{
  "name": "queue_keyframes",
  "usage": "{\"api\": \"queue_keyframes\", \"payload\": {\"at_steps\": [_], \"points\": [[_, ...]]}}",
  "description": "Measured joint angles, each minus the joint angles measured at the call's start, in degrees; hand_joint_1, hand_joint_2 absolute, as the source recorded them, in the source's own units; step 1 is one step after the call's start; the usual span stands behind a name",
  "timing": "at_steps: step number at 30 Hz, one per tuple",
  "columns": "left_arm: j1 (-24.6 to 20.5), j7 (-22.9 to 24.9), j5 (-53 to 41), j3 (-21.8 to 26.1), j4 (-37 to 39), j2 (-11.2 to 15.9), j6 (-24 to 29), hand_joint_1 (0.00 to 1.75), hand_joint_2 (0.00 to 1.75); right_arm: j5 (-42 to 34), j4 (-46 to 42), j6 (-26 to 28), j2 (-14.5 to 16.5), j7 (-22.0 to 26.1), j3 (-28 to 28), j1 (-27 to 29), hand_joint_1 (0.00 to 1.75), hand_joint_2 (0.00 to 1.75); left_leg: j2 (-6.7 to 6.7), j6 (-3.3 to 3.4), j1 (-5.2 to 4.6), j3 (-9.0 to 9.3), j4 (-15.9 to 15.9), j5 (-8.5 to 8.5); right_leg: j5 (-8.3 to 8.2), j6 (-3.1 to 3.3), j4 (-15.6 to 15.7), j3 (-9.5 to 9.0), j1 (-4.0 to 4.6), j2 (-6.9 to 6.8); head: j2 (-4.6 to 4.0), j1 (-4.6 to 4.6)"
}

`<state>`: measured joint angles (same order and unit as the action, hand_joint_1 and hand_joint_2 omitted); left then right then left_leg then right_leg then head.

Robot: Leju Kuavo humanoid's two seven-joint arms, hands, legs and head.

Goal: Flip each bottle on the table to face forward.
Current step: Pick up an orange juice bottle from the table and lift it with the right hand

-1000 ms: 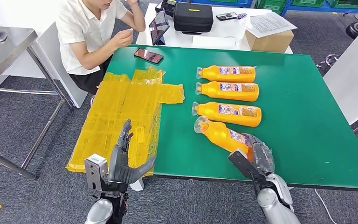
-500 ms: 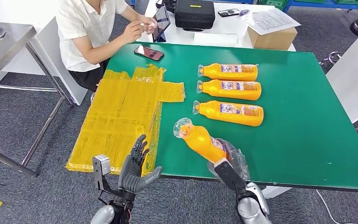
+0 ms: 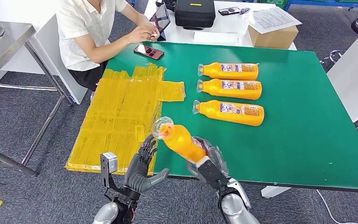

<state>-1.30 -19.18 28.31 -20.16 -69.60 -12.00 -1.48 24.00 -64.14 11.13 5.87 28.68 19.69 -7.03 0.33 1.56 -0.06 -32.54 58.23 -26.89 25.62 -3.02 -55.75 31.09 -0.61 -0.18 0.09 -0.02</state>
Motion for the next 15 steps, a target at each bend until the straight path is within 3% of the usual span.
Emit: {"api": "queue_keyframes", "payload": {"at_steps": [4, 8, 13, 15], "points": [[-2.05, -0.55, -0.14, -0.08, 0.69, -0.05, 0.05, 0.00, 1.75, -0.26, 2.28, -0.81, 1.86, 0.04, 3.88, -1.62, 1.75, 1.75, 0.00, -0.03, 0.00, -0.01, 0.00, 0.03, 0.00, 0.00, -0.06, 0.04, 0.00, 0.00, 0.00, -0.01], [-3.72, -0.97, -0.07, -0.06, 1.20, -0.18, 0.91, 0.00, 0.00, -0.59, 4.14, -1.43, 3.20, 0.53, 7.42, -2.81, 1.75, 1.75, 0.00, -0.04, 0.01, -0.03, 0.00, 0.03, 0.00, 0.00, -0.08, 0.06, 0.00, 0.00, 0.00, 0.00], [-4.98, -1.46, 2.57, 0.07, 1.83, -1.10, 1.54, 0.00, 0.00, -0.75, 5.42, -1.59, 4.56, 0.07, 11.33, -4.47, 1.75, 1.75, 0.00, -0.04, -0.01, -0.05, 0.00, 0.03, 0.00, 0.00, -0.08, 0.09, -0.01, 0.00, 0.00, 0.00], [-5.13, -1.52, 3.31, 0.12, 1.86, -1.28, 1.33, 0.00, 0.87, -0.70, 5.95, -1.41, 4.80, -0.39, 12.47, -5.39, 1.75, 1.75, 0.01, -0.03, -0.01, -0.06, 0.01, 0.03, 0.00, 0.00, -0.07, 0.10, -0.02, 0.00, 0.00, 0.00]]}}
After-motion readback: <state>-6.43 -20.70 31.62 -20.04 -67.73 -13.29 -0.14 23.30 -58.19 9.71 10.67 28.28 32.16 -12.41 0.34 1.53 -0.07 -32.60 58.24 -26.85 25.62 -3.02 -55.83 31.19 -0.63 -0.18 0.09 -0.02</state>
